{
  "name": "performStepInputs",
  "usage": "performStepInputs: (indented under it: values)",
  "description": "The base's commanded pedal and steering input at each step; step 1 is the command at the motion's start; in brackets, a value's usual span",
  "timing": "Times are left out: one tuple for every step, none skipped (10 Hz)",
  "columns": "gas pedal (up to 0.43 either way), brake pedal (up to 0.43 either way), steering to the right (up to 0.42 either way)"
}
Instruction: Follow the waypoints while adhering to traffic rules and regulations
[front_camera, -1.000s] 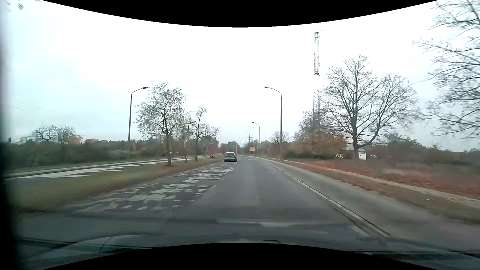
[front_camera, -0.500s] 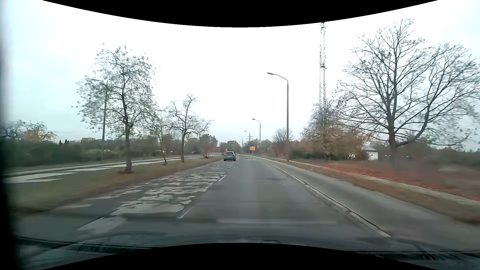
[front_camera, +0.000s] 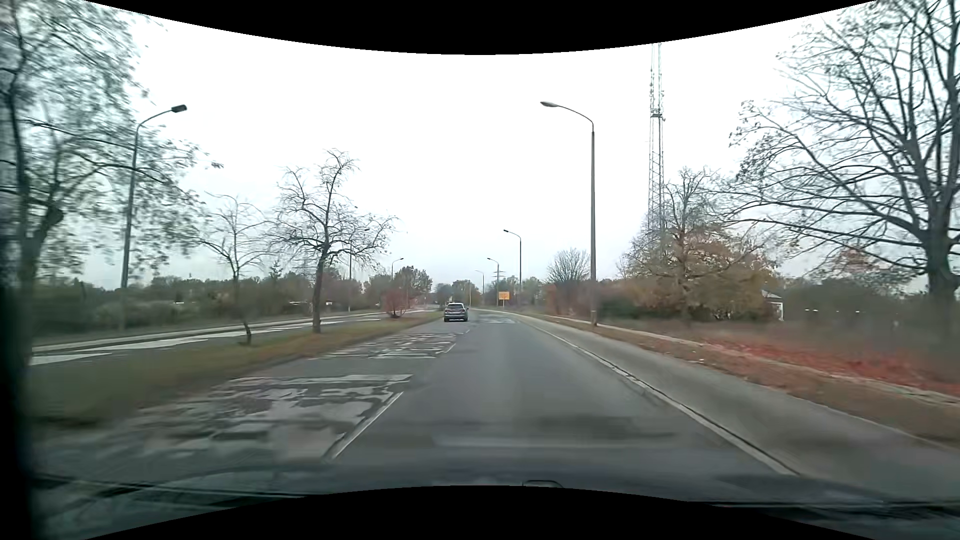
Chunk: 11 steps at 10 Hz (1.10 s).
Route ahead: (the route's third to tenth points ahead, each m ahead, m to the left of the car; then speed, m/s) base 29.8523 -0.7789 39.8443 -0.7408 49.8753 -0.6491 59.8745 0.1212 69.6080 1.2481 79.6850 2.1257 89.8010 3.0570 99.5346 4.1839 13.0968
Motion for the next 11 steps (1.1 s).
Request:
performStepInputs:
  values:
    - [0.177,0.000,0.001]
    - [0.169,0.000,0.000]
    - [0.169,0.000,-0.003]
    - [0.169,0.000,-0.005]
    - [0.169,0.000,-0.005]
    - [0.169,0.000,-0.005]
    - [0.169,0.000,-0.005]
    - [0.157,0.000,-0.005]
    - [0.157,0.000,-0.005]
    - [0.157,0.000,-0.005]
    - [0.157,0.000,-0.005]
